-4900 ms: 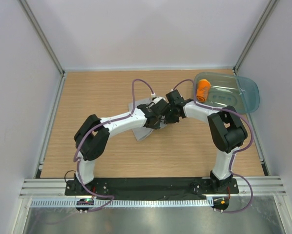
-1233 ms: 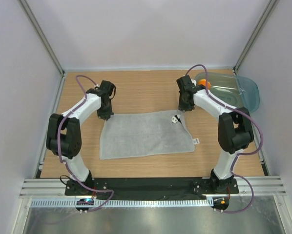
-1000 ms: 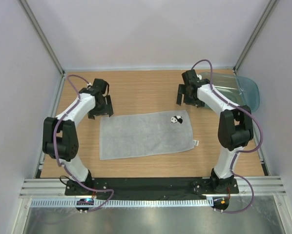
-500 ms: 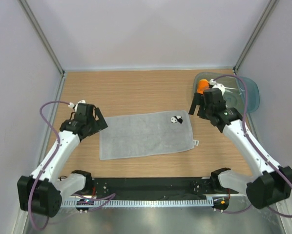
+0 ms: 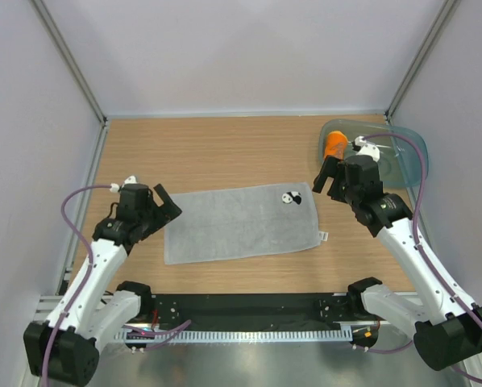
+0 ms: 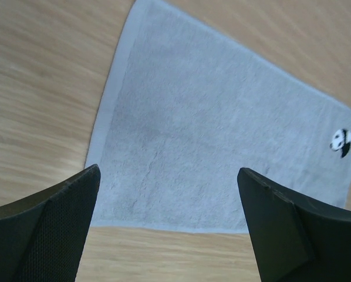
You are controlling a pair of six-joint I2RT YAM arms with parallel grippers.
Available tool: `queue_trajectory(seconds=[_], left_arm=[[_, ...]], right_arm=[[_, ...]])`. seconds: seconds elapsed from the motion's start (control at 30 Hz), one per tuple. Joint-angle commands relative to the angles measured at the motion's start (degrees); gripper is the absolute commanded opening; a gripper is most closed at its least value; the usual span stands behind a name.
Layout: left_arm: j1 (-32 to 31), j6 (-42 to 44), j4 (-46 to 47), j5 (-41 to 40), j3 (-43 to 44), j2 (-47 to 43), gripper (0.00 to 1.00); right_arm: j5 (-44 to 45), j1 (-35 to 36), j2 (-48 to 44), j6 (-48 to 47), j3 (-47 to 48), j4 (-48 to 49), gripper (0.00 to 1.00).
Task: Roll the towels
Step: Fold the towel
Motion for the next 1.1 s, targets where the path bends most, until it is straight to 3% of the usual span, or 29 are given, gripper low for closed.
queue_trajectory(seconds=[0.0, 0.17, 0.27, 0.6, 0.87, 1.07], left_arm=[[-0.53, -1.34, -6.63, 7.17, 1.30, 5.38, 1.00], [-12.89, -8.72, -15.43, -8.08, 2.44, 9.97, 1.00], [-16.09, -14.08, -17.21, -13.04, -0.01, 9.89, 1.00], [-16.62, -20.60, -12.29, -12.00, -9.86, 6.45, 0.95], [-16.62, -21.30, -5.95, -10.67, -11.89, 11.46, 0.67], [-16.53, -21.13, -6.92, -12.43, -11.97, 10.50, 0.58]], right_arm=[[-1.94, 0.35, -0.09, 0.61, -0.01, 1.87, 0.97], [-1.59, 0.26, 0.96, 1.93, 0.08, 0.91, 0.97], [-2.37, 0.35, 1.40, 2.11, -0.01, 0.91, 0.97], [-3.08, 0.35, 3.51, 3.16, -0.10, 0.21, 0.97], [-2.82, 0.35, 4.13, 3.43, -0.19, -0.14, 0.97], [-2.81, 0.35, 4.83, 3.43, -0.54, -0.32, 0.97]])
